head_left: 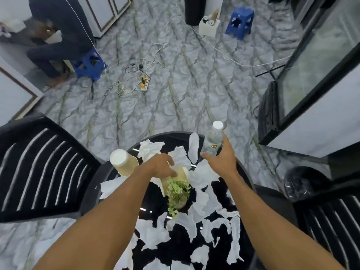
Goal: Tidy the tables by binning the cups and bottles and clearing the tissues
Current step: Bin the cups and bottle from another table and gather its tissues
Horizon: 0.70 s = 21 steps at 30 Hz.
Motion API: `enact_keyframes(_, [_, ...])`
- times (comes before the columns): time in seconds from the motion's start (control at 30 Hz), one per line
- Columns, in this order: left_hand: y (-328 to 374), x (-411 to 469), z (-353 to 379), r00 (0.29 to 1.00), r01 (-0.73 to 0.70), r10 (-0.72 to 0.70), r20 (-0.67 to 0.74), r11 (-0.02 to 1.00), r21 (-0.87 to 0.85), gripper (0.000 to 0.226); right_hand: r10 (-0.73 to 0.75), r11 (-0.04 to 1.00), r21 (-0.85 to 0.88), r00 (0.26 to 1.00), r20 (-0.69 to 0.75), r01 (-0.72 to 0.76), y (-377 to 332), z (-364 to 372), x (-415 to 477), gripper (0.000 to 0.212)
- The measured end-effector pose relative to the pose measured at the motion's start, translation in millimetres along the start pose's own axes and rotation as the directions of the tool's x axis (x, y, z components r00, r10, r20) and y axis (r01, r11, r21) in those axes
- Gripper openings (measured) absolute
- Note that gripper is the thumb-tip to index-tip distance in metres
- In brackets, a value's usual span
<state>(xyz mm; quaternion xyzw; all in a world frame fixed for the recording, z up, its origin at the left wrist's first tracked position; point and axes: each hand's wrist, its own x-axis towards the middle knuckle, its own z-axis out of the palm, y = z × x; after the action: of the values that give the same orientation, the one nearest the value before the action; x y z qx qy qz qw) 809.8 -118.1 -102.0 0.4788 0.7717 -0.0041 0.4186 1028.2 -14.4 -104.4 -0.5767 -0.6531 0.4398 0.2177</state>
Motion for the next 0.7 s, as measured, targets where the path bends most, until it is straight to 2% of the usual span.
enact_keyframes(0.13, [-2, 13, 10, 0.997, -0.039, 0.037, 0.072, 0.999, 0.031, 0.056, 0.012, 0.998, 0.058, 0.995, -0.102, -0.006, -7, 8, 9, 0.073])
enact_keyframes(0.3, [-8, 22, 14, 0.993, -0.058, 0.057, 0.099, 0.998, 0.003, 0.062, 0.031, 0.997, 0.076, 0.988, -0.149, -0.019, -10, 11, 12, 0.066])
enact_keyframes(0.4, [-9, 20, 5, 0.996, -0.050, 0.054, 0.068, 0.997, -0.063, 0.066, 0.050, 0.996, 0.084, 0.984, -0.171, -0.036, -14, 7, 9, 0.057])
enact_keyframes(0.5, [-3, 14, -17, 0.998, -0.063, 0.060, -0.023, 0.989, -0.132, 0.064, 0.062, 0.993, 0.111, 0.979, -0.193, -0.041, -19, -2, 3, 0.046])
enact_keyframes(0.63, [31, -6, -44, 0.968, -0.151, 0.091, -0.236, 0.956, -0.250, 0.047, 0.043, 0.987, 0.159, 0.965, -0.257, -0.001, -29, -28, -11, 0.040])
enact_keyframes(0.7, [58, -16, -45, 0.931, -0.219, 0.102, -0.350, 0.924, -0.312, 0.055, 0.041, 0.985, 0.175, 0.954, -0.298, 0.012, -30, -47, -24, 0.037])
